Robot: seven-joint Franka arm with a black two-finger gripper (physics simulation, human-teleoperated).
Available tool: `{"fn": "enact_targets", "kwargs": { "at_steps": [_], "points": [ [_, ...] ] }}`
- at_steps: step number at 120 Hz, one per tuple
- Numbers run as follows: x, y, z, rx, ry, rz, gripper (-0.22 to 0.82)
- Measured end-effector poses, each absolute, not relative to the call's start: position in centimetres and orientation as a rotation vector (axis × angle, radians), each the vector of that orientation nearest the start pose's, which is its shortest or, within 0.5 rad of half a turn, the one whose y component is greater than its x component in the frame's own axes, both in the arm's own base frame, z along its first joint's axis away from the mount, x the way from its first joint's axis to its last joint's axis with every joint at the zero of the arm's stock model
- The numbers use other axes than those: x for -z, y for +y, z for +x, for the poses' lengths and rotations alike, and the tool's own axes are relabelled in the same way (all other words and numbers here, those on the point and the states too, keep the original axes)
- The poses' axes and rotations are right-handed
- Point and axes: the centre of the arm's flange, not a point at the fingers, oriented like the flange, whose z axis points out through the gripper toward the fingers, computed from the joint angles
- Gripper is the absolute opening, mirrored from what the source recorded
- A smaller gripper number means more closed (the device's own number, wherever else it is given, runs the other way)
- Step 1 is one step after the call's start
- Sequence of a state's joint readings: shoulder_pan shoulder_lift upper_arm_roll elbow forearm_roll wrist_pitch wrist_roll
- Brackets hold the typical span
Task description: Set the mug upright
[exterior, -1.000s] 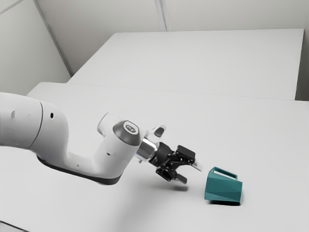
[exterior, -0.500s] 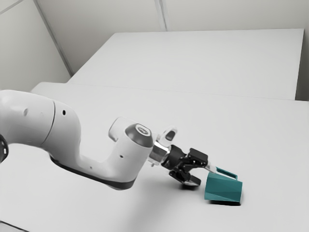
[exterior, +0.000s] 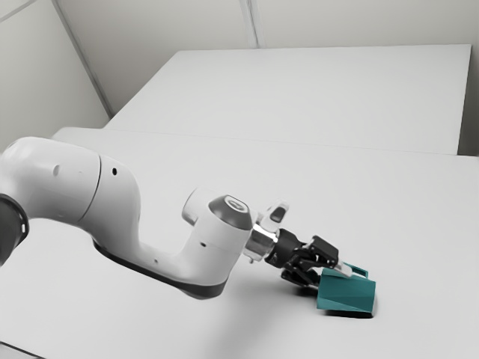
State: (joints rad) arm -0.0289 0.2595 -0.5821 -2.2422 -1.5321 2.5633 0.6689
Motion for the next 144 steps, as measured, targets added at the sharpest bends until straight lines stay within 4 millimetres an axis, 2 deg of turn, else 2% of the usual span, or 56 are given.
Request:
{"fn": "enact_targets", "kwargs": {
  "at_steps": [20, 67, 90, 109, 119, 144],
  "points": [
    [-27.2, -29.9, 45.2, -0.048, 0.107, 2.184, 0.15],
    [-28.4, -30.2, 45.7, -0.098, 0.055, 2.177, -0.08],
    [-30.2, -30.4, 45.7, -0.149, 0.004, 2.172, -0.14],
    [-33.7, -30.7, 45.6, -0.234, -0.103, 2.185, -0.16],
    [-36.1, -29.2, 46.7, -0.293, -0.294, 2.275, -0.16],
    [-41.0, -22.1, 49.7, -0.317, -0.707, 2.612, -0.17]
  ]
}}
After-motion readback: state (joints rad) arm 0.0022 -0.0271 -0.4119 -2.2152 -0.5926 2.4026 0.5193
